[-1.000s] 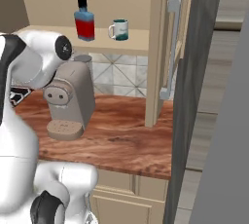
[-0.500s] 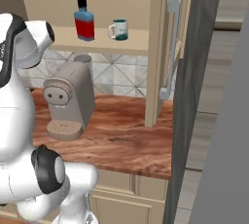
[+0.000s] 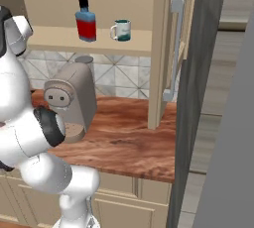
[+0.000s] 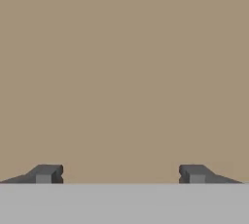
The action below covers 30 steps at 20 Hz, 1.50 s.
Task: Open the cabinet directly in front. Then move the liquor and the mug to the dining counter with the candle on it.
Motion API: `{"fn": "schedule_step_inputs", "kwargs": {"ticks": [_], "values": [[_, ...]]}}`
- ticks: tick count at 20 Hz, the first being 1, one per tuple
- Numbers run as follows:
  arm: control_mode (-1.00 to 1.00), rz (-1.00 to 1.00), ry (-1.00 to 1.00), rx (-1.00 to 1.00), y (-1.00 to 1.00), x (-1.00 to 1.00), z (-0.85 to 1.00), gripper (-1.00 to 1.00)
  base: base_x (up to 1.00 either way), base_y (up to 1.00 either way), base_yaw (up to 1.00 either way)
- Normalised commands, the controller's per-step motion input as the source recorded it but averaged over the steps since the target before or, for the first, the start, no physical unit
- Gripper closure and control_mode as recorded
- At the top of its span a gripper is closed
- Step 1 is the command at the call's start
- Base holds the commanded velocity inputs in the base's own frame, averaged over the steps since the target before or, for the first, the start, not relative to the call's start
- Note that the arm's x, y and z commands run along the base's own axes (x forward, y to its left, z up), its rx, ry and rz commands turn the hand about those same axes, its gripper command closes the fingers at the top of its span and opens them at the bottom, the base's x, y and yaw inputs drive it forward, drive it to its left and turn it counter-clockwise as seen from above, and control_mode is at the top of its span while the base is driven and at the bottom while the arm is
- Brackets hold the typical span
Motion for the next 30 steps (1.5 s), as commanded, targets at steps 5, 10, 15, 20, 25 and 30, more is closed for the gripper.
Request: {"fn": "schedule_step_inputs", "kwargs": {"ticks": [5, 10, 15, 20, 25, 30], "values": [[-1.00, -0.13, -0.03, 0.03, -0.31, -0.27, 0.00, -1.00, 0.00, 0.00, 0.00], [-1.00, -0.55, -0.07, 0.04, -0.73, -0.47, 0.00, -1.00, 0.00, 0.00, 0.00], [-1.00, -0.62, -0.01, 0.01, -0.67, -0.43, 0.00, -1.00, 0.00, 0.00, 0.00], [-1.00, -0.72, 0.00, 0.00, -0.50, -0.32, 0.00, -1.00, 0.00, 0.00, 0.00], [-1.00, -0.71, 0.01, 0.00, -0.52, -0.32, 0.04, -1.00, 0.00, 0.00, 0.00], [-1.00, -0.16, 0.03, 0.01, -0.12, -0.03, 0.06, -1.00, 0.00, 0.00, 0.00]]}}
